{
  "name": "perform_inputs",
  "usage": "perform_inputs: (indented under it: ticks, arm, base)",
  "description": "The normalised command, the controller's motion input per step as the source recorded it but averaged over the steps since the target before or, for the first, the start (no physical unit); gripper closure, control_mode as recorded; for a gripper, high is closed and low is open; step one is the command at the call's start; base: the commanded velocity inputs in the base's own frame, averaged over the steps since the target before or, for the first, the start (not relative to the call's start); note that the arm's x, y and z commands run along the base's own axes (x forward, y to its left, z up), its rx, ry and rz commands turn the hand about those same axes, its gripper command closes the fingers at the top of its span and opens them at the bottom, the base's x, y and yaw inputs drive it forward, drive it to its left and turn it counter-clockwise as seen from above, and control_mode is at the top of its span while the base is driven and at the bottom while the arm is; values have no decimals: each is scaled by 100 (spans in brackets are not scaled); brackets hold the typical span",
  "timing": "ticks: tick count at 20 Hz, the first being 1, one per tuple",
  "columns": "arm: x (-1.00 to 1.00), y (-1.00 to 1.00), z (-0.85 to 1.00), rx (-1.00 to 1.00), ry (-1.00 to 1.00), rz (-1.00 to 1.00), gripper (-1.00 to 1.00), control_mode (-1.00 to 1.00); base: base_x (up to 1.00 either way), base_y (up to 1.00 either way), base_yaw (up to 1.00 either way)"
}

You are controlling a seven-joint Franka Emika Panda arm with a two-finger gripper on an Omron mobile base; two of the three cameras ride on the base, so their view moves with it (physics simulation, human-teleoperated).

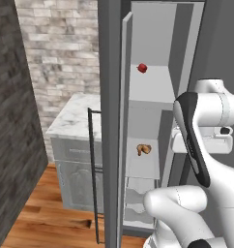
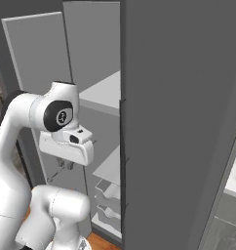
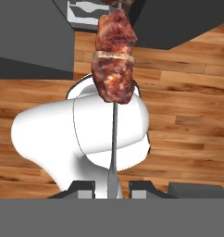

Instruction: Store the kebab skewer in the freezer for long-term storage. Close the freezer door after placing the cooked food.

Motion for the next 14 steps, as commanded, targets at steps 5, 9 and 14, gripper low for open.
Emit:
perform_inputs:
  ticks: [5, 9, 14]
  arm:
    - [0, 0, 0, 0, 0, 0, 100, 100]
    - [2, 0, 0, 0, -2, 2, 100, -100]
    - [25, 12, 0, -3, -20, 12, 100, -100]
  base:
    - [0, 0, 0]
    - [0, 0, 3]
    - [0, 0, 0]
